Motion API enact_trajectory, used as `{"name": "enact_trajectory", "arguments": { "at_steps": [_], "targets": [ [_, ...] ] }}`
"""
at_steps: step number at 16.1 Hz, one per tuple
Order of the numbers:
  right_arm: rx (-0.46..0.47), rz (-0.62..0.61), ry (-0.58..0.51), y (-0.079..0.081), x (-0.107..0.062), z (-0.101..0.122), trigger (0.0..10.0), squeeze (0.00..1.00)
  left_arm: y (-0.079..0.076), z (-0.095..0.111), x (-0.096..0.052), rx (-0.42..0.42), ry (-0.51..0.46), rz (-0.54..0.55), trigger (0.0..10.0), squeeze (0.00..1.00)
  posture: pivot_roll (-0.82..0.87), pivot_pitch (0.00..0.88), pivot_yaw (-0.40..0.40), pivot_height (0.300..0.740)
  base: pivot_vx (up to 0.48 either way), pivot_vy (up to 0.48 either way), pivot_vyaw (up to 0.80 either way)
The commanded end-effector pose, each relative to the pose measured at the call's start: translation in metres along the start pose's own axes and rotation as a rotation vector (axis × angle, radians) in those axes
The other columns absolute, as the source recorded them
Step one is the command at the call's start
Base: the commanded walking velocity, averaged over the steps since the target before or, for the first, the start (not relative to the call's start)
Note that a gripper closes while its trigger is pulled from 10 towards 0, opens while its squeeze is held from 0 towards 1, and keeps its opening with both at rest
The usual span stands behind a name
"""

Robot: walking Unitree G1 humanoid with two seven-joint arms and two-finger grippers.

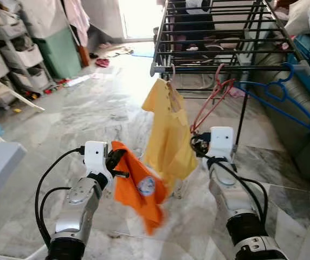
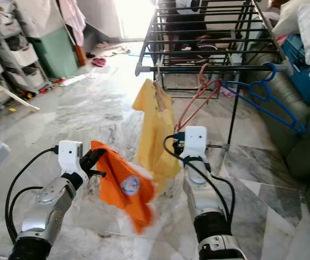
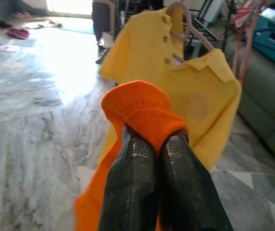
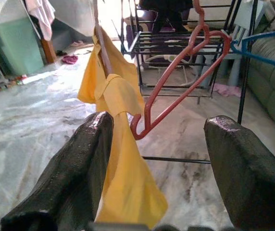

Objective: Hang hanger

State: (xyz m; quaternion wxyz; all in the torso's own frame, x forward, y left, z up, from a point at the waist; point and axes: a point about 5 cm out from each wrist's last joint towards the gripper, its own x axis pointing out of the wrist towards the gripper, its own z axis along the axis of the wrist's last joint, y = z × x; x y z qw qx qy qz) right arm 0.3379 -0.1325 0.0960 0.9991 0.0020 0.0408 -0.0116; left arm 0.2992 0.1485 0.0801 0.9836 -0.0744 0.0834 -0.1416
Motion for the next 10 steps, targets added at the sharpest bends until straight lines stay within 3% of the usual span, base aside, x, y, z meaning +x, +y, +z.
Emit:
{"name": "enact_trajectory", "arguments": {
  "at_steps": [1,2,4,10],
  "targets": [
    [0.020,0.005,-0.021,0.0010,0.0003,0.0061,10.0,0.00,0.0050,0.0086,-0.0005,0.000,-0.039,0.020,10.0,0.00,-0.04,0.013,0.103,0.740,0.000,0.000,0.00],
    [0.014,0.001,-0.024,0.0000,0.0004,0.0067,10.0,0.00,0.0024,0.0090,-0.0015,-0.021,-0.047,-0.010,10.0,0.00,-0.04,0.012,0.101,0.740,0.375,0.000,0.00],
    [0.016,0.005,-0.025,-0.0004,-0.0002,0.0065,10.0,0.00,-0.0007,0.0068,-0.0014,-0.028,-0.045,-0.034,10.0,0.00,-0.05,0.006,0.100,0.740,0.448,0.000,-0.80],
    [0.009,-0.014,-0.021,-0.0043,-0.0027,0.0042,10.0,0.00,-0.0049,0.0073,0.0022,-0.027,-0.041,-0.067,10.0,0.00,-0.05,0.002,0.108,0.740,0.462,0.000,0.00]
  ]
}}
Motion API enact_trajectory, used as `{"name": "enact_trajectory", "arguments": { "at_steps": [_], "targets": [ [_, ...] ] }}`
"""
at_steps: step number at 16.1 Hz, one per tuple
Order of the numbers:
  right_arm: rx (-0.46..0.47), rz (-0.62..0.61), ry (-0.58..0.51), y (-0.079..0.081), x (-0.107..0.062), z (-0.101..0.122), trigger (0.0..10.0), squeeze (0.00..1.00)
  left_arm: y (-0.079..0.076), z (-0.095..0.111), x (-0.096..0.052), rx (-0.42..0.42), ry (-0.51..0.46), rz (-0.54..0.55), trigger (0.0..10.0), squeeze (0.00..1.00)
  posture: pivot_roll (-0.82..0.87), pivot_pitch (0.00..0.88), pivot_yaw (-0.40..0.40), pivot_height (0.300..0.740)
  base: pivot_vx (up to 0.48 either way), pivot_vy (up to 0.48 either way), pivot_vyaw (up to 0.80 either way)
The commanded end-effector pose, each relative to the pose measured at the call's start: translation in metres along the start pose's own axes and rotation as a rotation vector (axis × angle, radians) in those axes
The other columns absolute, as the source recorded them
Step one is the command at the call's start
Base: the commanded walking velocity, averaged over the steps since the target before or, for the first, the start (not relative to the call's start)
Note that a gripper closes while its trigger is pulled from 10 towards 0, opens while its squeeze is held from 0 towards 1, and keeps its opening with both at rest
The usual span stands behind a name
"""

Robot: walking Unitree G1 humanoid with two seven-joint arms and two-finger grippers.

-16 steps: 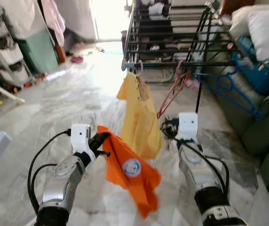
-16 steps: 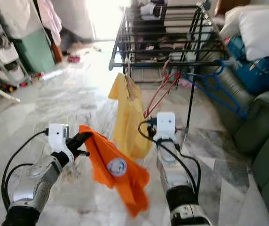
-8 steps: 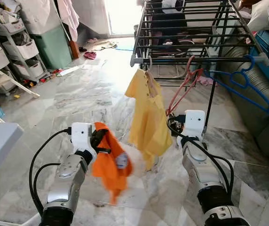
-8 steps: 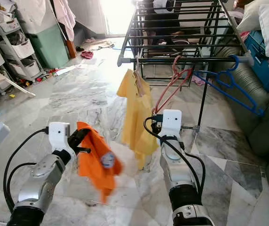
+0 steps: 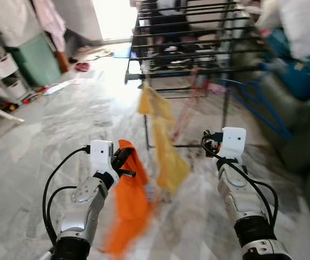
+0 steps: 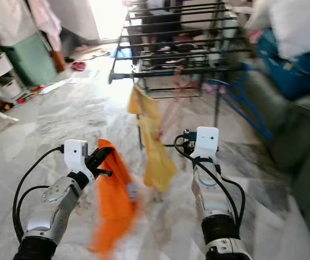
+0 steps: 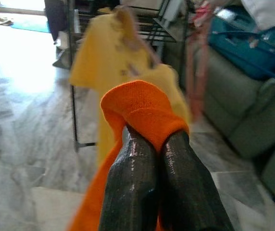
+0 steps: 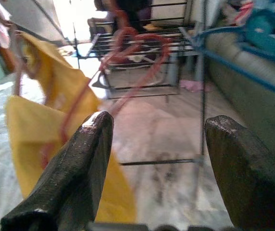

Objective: Hang hanger

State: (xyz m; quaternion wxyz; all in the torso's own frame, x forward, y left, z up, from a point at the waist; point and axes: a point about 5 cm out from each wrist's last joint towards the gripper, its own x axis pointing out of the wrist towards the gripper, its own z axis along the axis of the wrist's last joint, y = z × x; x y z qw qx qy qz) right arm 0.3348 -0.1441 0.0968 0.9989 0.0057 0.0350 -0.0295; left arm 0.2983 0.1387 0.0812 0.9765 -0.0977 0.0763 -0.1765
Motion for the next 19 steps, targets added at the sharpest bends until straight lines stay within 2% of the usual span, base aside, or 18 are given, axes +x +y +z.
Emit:
{"name": "enact_trajectory", "arguments": {
  "at_steps": [1,4,7,12,16,19],
  "targets": [
    [-0.012,0.021,-0.008,0.007,0.000,0.003,10.0,0.00,0.004,0.007,0.000,0.012,-0.026,0.004,10.0,0.00,-0.05,0.002,0.108,0.740,0.409,0.000,0.00],
    [-0.028,0.016,-0.015,0.005,-0.002,0.003,10.0,0.00,0.002,0.006,-0.001,0.009,-0.027,-0.006,10.0,0.00,-0.05,0.000,0.106,0.740,0.309,0.000,0.67],
    [-0.028,0.024,-0.013,0.007,-0.001,0.003,10.0,0.00,0.001,0.004,-0.002,0.009,-0.021,-0.012,10.0,0.00,-0.05,0.000,0.096,0.740,0.000,0.000,0.61],
    [-0.028,0.030,-0.022,0.009,-0.003,0.004,10.0,0.00,0.004,0.005,-0.007,0.025,-0.030,-0.041,10.0,0.00,-0.05,0.001,0.095,0.740,0.000,0.000,0.00],
    [0.011,0.018,-0.016,0.014,-0.001,0.009,10.0,0.00,0.013,0.009,-0.011,0.058,-0.009,-0.086,10.0,0.00,-0.04,0.004,0.107,0.740,0.000,0.000,0.00],
    [0.060,0.010,0.023,0.026,0.006,0.013,10.0,0.00,0.012,0.011,-0.011,0.068,0.009,-0.142,10.0,0.00,-0.04,0.010,0.109,0.740,0.000,0.000,0.00]
  ]
}}
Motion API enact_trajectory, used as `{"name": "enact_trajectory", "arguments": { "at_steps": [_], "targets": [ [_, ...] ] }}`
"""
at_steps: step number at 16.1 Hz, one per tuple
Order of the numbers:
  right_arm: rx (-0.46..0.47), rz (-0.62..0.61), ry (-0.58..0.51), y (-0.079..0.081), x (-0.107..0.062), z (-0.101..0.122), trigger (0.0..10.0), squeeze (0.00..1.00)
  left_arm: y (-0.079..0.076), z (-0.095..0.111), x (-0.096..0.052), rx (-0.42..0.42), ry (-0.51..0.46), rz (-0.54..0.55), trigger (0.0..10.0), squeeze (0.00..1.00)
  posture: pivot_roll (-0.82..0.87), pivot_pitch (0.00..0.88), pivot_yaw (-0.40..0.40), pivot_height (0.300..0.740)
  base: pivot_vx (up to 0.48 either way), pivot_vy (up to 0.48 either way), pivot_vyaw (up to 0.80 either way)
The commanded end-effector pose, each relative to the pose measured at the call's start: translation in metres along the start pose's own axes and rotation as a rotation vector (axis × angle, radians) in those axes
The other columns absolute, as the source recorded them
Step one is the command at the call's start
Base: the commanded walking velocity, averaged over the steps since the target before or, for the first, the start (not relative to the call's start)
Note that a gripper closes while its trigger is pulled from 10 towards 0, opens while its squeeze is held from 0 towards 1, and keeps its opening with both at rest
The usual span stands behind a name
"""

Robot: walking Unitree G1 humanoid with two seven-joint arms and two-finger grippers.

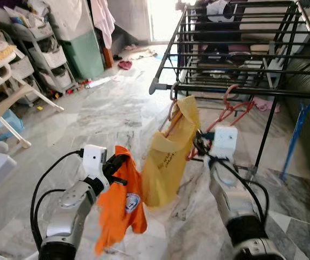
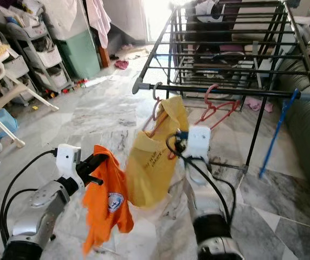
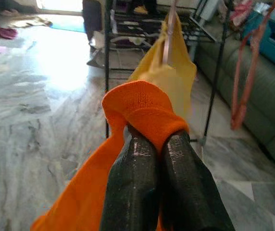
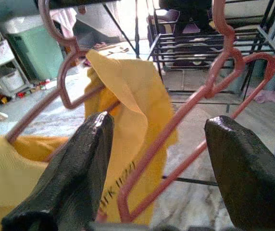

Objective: Hang hanger

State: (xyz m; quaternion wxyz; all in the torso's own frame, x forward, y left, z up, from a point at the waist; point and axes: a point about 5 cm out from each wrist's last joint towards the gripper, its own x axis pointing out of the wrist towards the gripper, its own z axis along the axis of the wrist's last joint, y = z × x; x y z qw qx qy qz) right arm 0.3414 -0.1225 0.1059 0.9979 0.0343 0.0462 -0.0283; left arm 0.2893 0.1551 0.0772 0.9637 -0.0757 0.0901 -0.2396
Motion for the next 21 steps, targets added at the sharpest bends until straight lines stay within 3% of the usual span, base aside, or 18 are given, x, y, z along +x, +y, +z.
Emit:
{"name": "enact_trajectory", "arguments": {
  "at_steps": [1,4,7,9,15,18,21],
  "targets": [
    [0.045,0.016,0.013,0.013,0.007,0.009,10.0,0.00,0.000,0.014,0.002,0.024,-0.040,-0.024,10.0,0.00,-0.04,0.012,0.110,0.740,0.000,0.000,0.00],
    [0.125,0.001,0.070,0.026,0.019,0.019,10.0,0.00,-0.006,0.011,0.000,0.012,-0.031,-0.052,10.0,0.00,-0.03,0.017,0.106,0.740,0.000,0.000,0.00],
    [0.193,-0.053,0.136,0.027,0.026,0.021,10.0,0.00,-0.007,0.009,-0.002,0.007,-0.018,-0.068,10.0,0.00,-0.02,0.019,0.100,0.740,0.000,0.000,0.00],
    [0.184,-0.070,0.144,0.027,0.032,0.025,10.0,0.00,-0.009,0.006,-0.004,0.004,-0.004,-0.082,10.0,0.00,-0.01,0.017,0.098,0.740,0.000,0.000,0.00],
    [0.210,-0.208,0.300,-0.010,0.031,-0.008,10.0,0.00,-0.014,0.001,-0.008,-0.007,0.026,-0.118,10.0,0.00,0.00,0.016,0.103,0.740,0.000,0.000,0.00],
    [0.167,-0.288,0.345,-0.036,0.026,-0.024,10.0,0.00,-0.016,0.001,-0.009,-0.004,0.039,-0.131,10.0,0.00,0.01,0.013,0.116,0.740,0.000,0.000,0.00],
    [0.132,-0.310,0.331,-0.049,0.024,-0.027,10.0,0.00,-0.013,0.003,-0.006,-0.002,0.052,-0.114,10.0,0.00,0.00,0.005,0.123,0.740,0.000,0.000,0.00]
  ]
}}
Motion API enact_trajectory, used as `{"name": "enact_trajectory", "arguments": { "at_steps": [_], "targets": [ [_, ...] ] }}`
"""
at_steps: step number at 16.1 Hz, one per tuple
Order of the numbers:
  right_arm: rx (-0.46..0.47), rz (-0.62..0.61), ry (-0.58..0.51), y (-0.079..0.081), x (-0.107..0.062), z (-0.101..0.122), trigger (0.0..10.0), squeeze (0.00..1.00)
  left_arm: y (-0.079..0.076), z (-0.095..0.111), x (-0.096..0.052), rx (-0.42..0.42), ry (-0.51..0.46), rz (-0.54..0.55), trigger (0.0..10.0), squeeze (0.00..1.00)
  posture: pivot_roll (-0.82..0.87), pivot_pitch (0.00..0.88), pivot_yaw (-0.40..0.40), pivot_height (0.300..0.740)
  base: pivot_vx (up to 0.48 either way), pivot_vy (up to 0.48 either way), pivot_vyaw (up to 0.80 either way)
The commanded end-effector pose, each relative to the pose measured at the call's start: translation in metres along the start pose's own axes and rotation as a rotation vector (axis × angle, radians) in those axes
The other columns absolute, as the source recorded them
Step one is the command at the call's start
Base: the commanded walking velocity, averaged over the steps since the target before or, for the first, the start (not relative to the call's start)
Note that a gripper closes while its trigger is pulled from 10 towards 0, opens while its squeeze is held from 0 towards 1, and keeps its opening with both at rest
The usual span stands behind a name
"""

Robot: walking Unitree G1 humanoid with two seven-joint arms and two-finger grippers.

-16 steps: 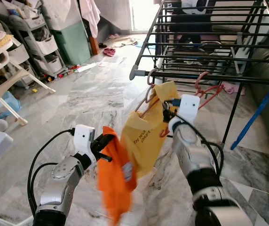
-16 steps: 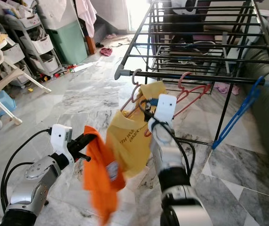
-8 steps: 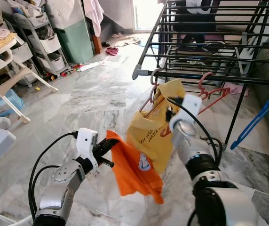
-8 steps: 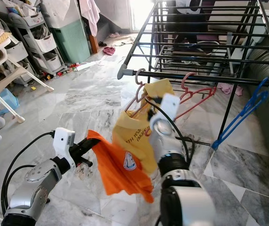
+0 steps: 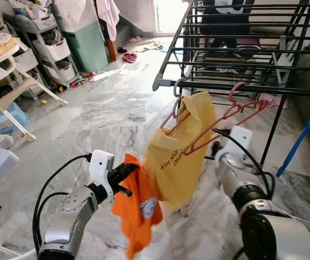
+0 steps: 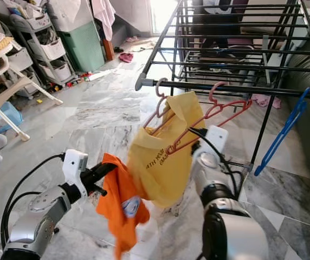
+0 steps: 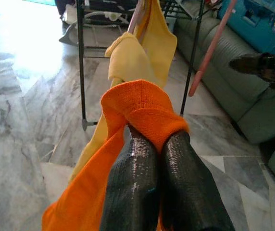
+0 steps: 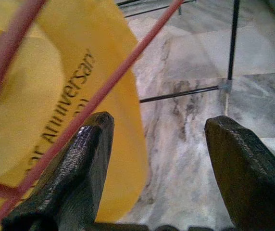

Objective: Hang hanger

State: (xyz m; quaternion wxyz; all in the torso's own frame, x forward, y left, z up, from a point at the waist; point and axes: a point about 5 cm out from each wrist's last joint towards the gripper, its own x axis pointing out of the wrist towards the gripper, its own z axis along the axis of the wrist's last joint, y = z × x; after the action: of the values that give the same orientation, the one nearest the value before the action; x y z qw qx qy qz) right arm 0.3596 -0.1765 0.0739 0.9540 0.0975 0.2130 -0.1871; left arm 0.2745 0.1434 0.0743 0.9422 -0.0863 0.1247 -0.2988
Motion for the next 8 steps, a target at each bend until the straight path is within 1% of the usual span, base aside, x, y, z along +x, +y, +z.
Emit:
{"name": "enact_trajectory", "arguments": {
  "at_steps": [1,3,4,5,6,7,8],
  "targets": [
    [-0.036,0.024,-0.035,0.005,-0.002,0.000,10.0,0.00,0.004,0.013,0.001,0.030,-0.016,0.024,10.0,0.00,0.00,0.000,0.125,0.740,0.000,0.000,0.00],
    [-0.087,0.034,-0.106,0.004,-0.004,0.003,10.0,0.00,0.008,0.021,0.003,0.023,-0.022,0.077,10.0,0.00,0.00,0.002,0.128,0.740,0.000,0.000,0.00],
    [-0.095,0.035,-0.119,0.003,-0.004,0.003,10.0,0.00,0.009,0.023,0.003,0.021,-0.023,0.085,10.0,0.00,0.00,0.002,0.128,0.740,0.000,0.000,0.00],
    [-0.125,0.042,-0.170,0.000,-0.007,0.001,10.0,0.00,0.013,0.026,0.003,0.001,-0.030,0.120,10.0,0.00,-0.01,0.005,0.127,0.740,0.000,0.000,0.00],
    [-0.141,0.050,-0.197,-0.005,-0.011,-0.006,10.0,0.00,0.015,0.026,0.002,-0.027,-0.038,0.132,10.0,0.00,-0.01,0.006,0.129,0.740,0.000,0.000,0.00],
    [-0.156,0.049,-0.205,-0.009,-0.015,-0.011,10.0,0.00,0.016,0.027,0.003,-0.021,-0.049,0.126,10.0,0.00,-0.02,0.009,0.130,0.740,0.000,0.000,0.00],
    [-0.165,0.053,-0.218,-0.011,-0.018,-0.015,10.0,0.00,0.015,0.027,0.004,-0.027,-0.057,0.122,10.0,0.00,-0.02,0.010,0.131,0.740,0.000,0.277,0.00]
  ]
}}
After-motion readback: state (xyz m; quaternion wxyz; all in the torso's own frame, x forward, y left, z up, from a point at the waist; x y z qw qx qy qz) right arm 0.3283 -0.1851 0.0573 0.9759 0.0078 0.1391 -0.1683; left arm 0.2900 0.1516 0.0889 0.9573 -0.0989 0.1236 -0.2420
